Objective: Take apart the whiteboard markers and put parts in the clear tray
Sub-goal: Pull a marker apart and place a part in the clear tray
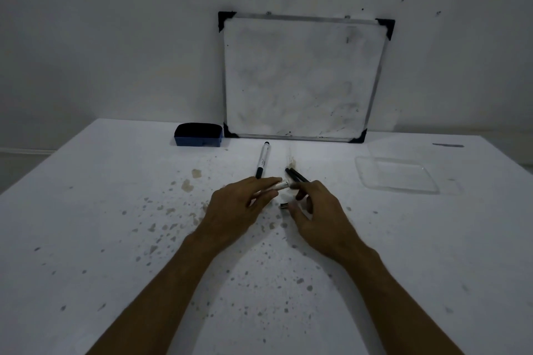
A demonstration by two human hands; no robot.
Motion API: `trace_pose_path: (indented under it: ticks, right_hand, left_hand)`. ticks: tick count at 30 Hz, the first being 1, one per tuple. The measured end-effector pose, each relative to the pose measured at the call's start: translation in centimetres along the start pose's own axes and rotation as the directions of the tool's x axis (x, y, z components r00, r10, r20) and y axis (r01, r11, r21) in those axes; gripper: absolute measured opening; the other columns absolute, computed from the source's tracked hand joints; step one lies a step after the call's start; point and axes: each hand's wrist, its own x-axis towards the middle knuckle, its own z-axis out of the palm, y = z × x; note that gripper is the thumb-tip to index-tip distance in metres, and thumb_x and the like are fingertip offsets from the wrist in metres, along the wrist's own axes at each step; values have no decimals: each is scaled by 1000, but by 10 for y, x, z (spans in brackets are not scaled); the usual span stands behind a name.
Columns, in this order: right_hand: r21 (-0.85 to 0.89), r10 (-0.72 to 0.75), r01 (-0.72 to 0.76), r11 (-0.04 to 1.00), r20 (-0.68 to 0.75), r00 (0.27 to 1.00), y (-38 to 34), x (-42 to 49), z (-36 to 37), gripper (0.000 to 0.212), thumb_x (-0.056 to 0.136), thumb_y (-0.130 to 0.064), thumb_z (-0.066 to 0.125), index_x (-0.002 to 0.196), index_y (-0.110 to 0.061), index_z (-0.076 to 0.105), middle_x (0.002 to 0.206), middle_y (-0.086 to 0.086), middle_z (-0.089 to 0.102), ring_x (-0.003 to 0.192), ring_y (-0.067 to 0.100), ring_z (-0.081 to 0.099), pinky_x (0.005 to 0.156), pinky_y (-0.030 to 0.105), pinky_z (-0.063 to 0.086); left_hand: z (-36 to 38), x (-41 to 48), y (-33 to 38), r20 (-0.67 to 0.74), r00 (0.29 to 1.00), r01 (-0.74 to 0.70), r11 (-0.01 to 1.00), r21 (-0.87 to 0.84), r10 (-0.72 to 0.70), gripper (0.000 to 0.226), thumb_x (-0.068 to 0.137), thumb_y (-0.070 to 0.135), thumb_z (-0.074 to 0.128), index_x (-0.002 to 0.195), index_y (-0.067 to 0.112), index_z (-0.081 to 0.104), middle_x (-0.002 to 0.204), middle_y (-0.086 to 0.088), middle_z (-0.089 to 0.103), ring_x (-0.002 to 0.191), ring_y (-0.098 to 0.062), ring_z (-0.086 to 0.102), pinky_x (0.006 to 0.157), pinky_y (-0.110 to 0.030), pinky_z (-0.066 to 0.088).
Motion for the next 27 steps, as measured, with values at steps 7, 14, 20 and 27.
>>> trace_pose_path:
  ticks: [7, 14, 20, 27]
  right_hand:
    - [321, 43, -33, 946, -23, 999, -13, 1, -10, 24, 98, -39, 62, 118, -28, 70, 98, -11, 75, 84, 4, 71, 75, 16, 56]
    - [635, 316, -173, 753, -118, 942, -11, 11, -13, 22, 102, -30, 58, 110, -16, 73, 77, 1, 70, 66, 9, 59, 65, 24, 50]
    - [740, 320, -205, 641, -15, 947, -26, 9, -8, 29, 104, -30, 55, 113, -10, 73, 86, 3, 74, 66, 8, 64, 62, 21, 52]
    - [924, 513, -382, 21, 318, 797, -30, 17, -10, 58, 103, -52, 42, 105, -2, 71, 77, 12, 70, 56, 20, 60, 57, 30, 47]
  left_hand:
    - [0, 0, 5, 52, 998, 37, 997, -71, -33, 51, 93, 68, 48, 124, 32, 68, 95, 13, 75, 72, 4, 62, 70, -20, 55]
    - [-8, 14, 21, 74, 841, 487, 691, -533, -536, 89, 73, 65, 74, 147, 26, 42, 126, 10, 61, 106, -7, 65, 84, -25, 57]
    - [13, 17, 63, 214, 825, 458, 397, -795, -522, 28, 101, 34, 60, 117, 14, 70, 100, -9, 78, 87, -24, 77, 77, -33, 64]
    - [6, 26, 57, 14, 850, 327, 506, -798, -527, 15, 103, 26, 57, 101, 21, 71, 84, 0, 74, 72, -10, 70, 68, -25, 60]
